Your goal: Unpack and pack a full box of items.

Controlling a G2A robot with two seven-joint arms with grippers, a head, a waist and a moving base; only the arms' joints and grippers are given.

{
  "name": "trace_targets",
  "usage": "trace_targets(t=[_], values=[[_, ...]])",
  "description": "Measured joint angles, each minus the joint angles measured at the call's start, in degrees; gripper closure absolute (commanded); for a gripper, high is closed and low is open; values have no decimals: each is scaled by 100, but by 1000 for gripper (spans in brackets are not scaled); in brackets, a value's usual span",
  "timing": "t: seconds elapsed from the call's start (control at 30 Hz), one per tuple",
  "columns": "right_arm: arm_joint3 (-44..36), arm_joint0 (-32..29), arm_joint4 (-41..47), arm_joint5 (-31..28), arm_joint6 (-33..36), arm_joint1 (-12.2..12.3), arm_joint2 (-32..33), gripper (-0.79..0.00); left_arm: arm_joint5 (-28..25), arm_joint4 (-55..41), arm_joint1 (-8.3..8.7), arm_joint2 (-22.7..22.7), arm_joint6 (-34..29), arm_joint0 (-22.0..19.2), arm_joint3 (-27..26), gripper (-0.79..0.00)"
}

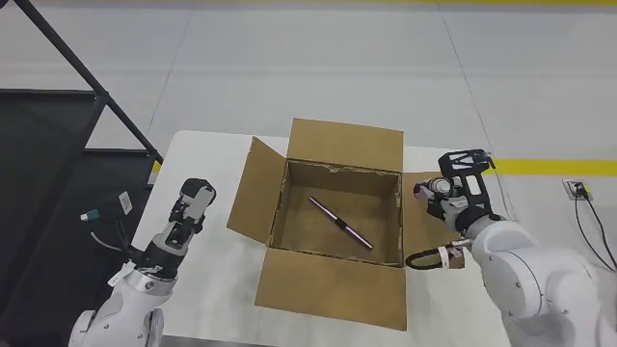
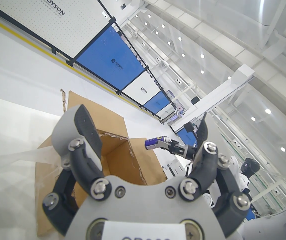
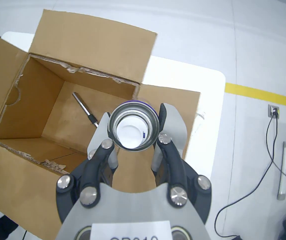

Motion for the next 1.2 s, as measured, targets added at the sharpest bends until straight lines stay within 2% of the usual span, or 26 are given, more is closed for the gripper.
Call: trace_targets(t=[0.2,0.53,0.8,1.2], values=[[61,-494,121,-45,147,42,582,0,0,0,0,0,0,0,0,-785],[371,-664,224,-6,181,44,629,0,0,0,0,0,0,0,0,-785],[765,-609,330,-74,137,36,444,0,0,0,0,0,0,0,0,-785],[1096,-631,502,19,-15,37,502,0,0,0,0,0,0,0,0,-785]])
